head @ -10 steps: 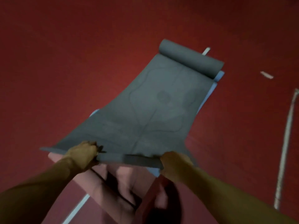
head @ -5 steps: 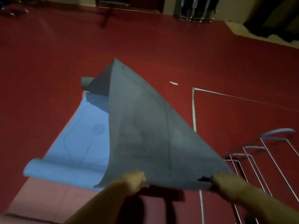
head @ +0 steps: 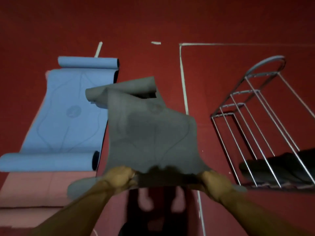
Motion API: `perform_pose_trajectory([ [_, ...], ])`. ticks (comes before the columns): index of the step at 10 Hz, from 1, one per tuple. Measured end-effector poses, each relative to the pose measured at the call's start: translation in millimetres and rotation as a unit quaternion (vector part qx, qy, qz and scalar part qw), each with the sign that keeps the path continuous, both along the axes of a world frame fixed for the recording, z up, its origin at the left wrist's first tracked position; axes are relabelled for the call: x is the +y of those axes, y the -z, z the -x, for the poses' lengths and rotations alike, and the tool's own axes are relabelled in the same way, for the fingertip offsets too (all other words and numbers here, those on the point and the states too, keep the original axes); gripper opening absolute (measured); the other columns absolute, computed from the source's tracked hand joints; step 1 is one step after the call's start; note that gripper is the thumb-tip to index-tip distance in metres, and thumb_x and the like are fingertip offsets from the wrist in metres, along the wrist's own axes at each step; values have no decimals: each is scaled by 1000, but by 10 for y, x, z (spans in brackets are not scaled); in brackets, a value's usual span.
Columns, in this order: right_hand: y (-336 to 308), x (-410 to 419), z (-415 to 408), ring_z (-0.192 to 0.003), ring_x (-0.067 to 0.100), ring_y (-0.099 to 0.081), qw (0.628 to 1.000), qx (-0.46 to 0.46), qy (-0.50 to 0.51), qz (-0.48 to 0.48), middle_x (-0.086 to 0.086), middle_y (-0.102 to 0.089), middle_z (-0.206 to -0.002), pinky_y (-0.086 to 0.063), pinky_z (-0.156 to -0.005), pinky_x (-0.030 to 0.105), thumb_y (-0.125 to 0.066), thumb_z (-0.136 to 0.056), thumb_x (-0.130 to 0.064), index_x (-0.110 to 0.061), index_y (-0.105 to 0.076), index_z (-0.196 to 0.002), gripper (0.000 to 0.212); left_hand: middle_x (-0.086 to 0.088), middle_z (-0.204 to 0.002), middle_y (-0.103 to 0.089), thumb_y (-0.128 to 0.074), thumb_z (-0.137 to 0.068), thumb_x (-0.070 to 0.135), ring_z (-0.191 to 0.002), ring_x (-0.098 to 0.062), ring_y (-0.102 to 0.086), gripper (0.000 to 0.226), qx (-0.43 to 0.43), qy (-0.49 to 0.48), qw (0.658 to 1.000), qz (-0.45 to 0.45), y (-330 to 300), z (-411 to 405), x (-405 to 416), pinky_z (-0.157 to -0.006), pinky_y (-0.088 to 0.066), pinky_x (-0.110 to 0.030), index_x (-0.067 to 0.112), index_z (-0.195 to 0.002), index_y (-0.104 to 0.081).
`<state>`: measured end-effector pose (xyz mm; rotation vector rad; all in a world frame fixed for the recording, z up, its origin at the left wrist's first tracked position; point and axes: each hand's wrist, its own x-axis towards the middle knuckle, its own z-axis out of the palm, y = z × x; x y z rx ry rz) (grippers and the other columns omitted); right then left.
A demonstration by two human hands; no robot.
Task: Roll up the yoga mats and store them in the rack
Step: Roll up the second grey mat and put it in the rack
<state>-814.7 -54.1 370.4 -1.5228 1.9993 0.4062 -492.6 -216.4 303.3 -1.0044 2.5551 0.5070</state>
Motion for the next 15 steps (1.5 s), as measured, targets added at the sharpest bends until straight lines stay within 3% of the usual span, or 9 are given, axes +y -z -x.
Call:
perform_pose_trajectory([
  [2,524,168,-15,-56,10,-48,992,-57,106,24,0,-49,-59,-21,-47,25,-44,-81,-87,-18,-51,-61,72,1,-90,-73,-55,-92,71,-90,-20,-70,46,-49,-18,997,-55,173,33,274,-71,-46,-30,26,-88,-64],
  [3,1086,236,-12,-68,18,-62,994,-60,87,14,-1,-44,-57,-29,-56,26,-41,-83,-85,-16,-48,-60,73,3,-73,-66,-13,-74,98,-82,-12,-66,84,9,-56,992,-112,459,61,383,-68,-33,-16,25,-74,-54],
  [4,1668,372,-77,-83,23,-68,997,-50,58,7,-4,-42,-57,-36,-65,30,-40,-86,-84,-18,-46,-60,71,6,-59,-50,-20,-83,85,-66,-10,-56,71,-1,-91,987,-130,946,-13,648,-62,-33,-17,21,-67,-45],
  [5,2221,463,-233,-74,19,-68,999,-15,-5,49,-3,-52,-60,-46,-65,33,-3,-73,-98,-21,-51,-65,91,2,-58,-52,-38,-92,77,-57,-10,-52,65,-1,-143,982,-127,1486,-199,782,-56,-36,-21,19,-65,-47],
  [8,3075,234,-421,-74,14,-55,992,-47,20,118,-5,-58,-81,-39,-64,31,-39,-87,-85,-24,-52,-81,63,3,-61,-60,-40,-92,78,-63,-14,-57,70,5,-214,977,18,2402,-290,697,-56,-39,-32,16,-65,-57],
  [9,3085,282,-554,-92,24,-62,983,16,4,181,1,-66,-93,-44,-77,35,-36,-84,-90,-22,-55,-90,71,1,-61,-59,-42,-92,77,-65,-20,-57,71,27,-241,968,72,2458,-348,789,-54,-33,-34,13,-64,-56],
  [11,2262,1005,-760,-93,30,-68,964,38,53,259,5,-72,-90,-48,-75,36,-26,-77,-98,-19,-65,-85,88,-4,-55,-60,-38,-90,82,-58,-19,-60,83,105,-236,960,105,1629,-511,1377,-55,-45,-33,7,-64,-58],
  [14,593,2145,-1388,-89,33,-67,958,3,73,277,2,-58,-76,-40,-70,36,-30,-72,-101,-20,-50,-64,83,-2,-50,-52,-39,-69,101,-52,-19,-52,87,114,-238,965,-6,-125,-1203,2301,-61,-46,-37,16,-50,-43],
  [15,253,2387,-1656,-92,32,-67,953,44,44,297,3,-60,-79,-40,-71,36,-27,-76,-99,-22,-48,-63,81,-3,-70,-72,-42,-72,99,-69,-19,-67,89,124,-266,956,-15,-413,-1442,2638,-75,-55,-39,14,-60,-64],
])
